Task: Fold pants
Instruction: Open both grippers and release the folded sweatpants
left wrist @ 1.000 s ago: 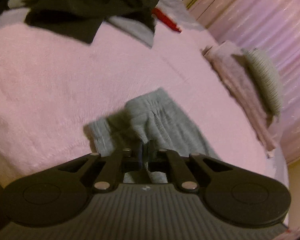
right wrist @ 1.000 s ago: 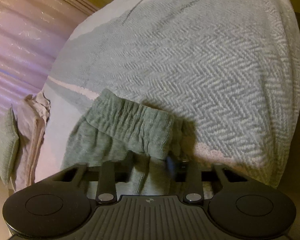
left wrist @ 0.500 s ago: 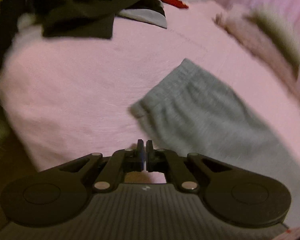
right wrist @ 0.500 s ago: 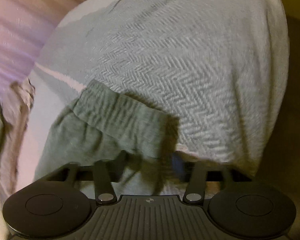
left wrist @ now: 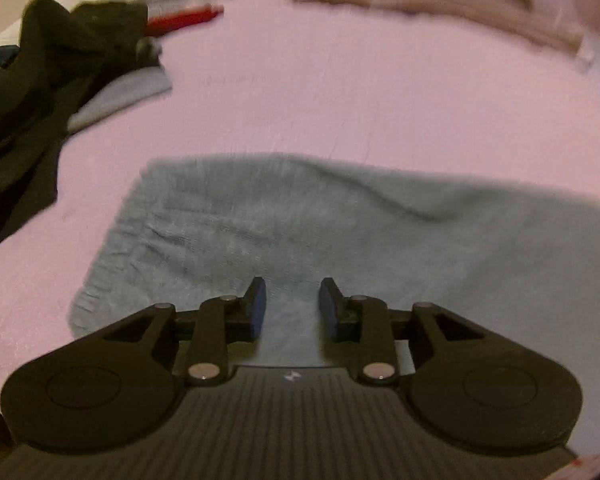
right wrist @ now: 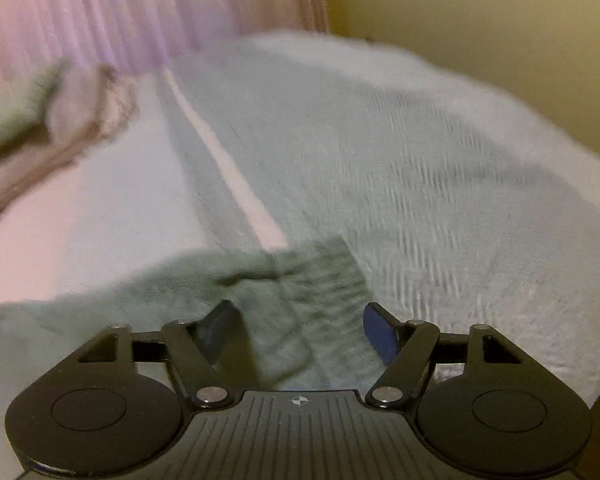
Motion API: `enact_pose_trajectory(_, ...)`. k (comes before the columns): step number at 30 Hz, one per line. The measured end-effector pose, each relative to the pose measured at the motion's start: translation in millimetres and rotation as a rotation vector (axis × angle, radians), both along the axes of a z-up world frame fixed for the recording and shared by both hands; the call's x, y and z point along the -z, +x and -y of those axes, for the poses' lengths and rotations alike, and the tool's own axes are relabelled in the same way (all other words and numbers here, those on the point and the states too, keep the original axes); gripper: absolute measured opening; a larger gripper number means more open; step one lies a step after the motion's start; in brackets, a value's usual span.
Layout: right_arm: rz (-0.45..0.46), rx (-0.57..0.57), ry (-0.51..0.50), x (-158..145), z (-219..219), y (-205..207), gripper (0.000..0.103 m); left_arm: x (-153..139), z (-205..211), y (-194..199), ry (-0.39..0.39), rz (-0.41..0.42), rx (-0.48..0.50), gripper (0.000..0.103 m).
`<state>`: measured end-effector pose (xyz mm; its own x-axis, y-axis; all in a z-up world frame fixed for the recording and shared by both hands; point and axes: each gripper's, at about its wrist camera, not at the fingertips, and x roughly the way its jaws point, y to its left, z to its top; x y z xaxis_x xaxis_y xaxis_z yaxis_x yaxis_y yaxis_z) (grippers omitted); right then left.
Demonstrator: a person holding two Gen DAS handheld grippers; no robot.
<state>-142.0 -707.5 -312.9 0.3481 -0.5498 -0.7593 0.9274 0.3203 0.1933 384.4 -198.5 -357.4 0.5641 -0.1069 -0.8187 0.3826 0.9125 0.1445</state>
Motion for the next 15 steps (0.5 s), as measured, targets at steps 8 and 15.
enact_pose_trajectory(8, -0.004, -0.054, -0.11, -55.0, -38.1, -8.0, 0.069, -30.6, -32.7, -33.0, -0.062, 0.027, -0.009, 0.029)
enact_pose_trajectory(15, -0.185, -0.113, -0.018, -17.9, -48.4, 15.5, 0.07, -29.4, -41.6, -32.7, -0.024, -0.016, -0.055, 0.029)
